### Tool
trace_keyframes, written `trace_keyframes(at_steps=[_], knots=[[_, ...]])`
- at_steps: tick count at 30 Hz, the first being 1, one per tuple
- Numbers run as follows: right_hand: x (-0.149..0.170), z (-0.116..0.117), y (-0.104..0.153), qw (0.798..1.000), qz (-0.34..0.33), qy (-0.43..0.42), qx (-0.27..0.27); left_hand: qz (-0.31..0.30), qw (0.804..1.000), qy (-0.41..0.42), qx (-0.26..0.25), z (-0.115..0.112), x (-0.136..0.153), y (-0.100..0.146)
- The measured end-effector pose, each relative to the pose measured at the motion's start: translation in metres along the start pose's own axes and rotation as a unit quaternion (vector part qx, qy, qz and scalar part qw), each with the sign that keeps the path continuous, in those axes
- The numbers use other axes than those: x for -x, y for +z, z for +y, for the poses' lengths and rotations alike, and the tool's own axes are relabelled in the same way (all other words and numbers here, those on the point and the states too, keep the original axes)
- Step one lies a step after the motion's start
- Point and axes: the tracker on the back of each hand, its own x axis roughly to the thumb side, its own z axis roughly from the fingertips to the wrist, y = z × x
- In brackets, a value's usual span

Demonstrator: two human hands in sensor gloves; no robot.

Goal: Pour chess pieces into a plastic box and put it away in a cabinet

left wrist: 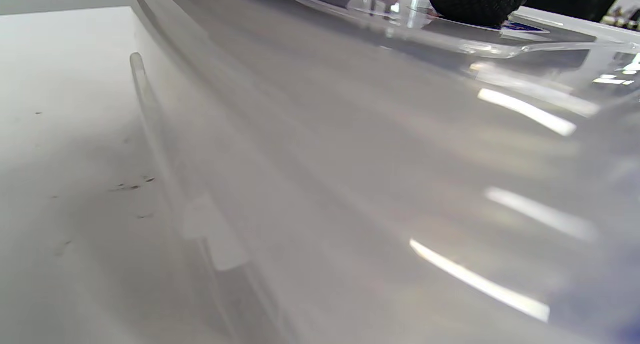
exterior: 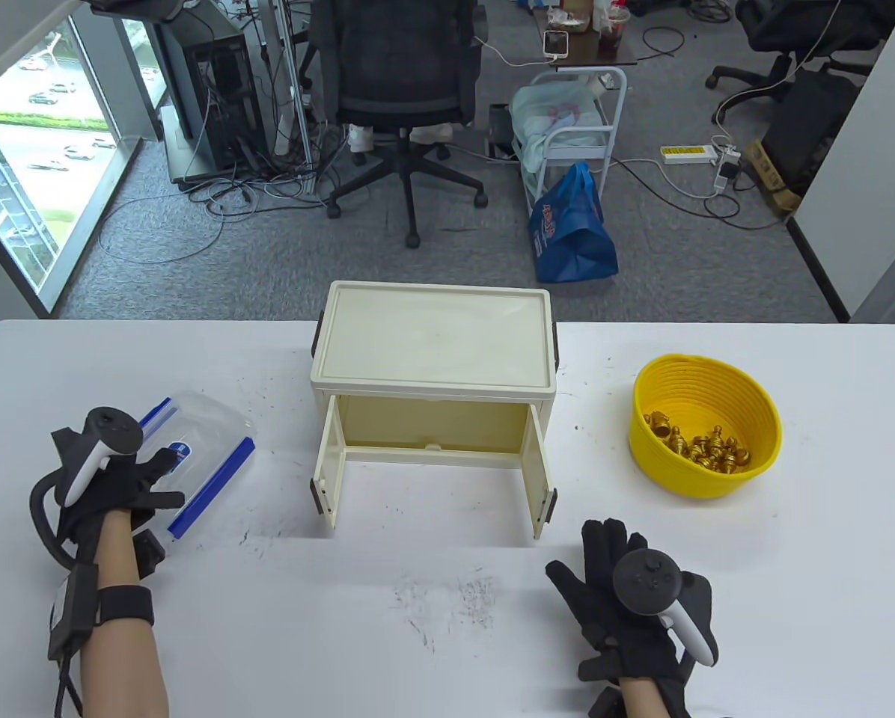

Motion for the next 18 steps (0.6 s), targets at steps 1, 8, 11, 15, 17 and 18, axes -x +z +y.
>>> trace_keyframes(at_steps=[1,8,11,15,17,18], knots=[[0.0,0.0,0.0,1.0,-0.001,0.0,0.001,0.004,1.0,-0.012,0.009,-0.001,-0.001,0.006],[0.0,-0.001,0.001,1.0,-0.011,-0.001,0.003,0.034,0.995,-0.082,0.051,-0.008,-0.003,0.045],[-0.001,-0.002,0.004,1.0,-0.017,0.0,0.007,0.039,0.99,-0.118,0.073,-0.011,-0.004,0.063],[-0.001,-0.004,0.007,1.0,-0.023,-0.003,0.011,0.03,0.981,-0.163,0.098,-0.017,-0.003,0.087],[0.0,-0.005,0.008,1.0,-0.027,-0.008,0.011,0.015,0.977,-0.185,0.102,-0.02,-0.004,0.097],[0.0,-0.005,0.008,0.999,-0.028,-0.009,0.013,0.009,0.976,-0.192,0.103,-0.021,-0.005,0.101]])
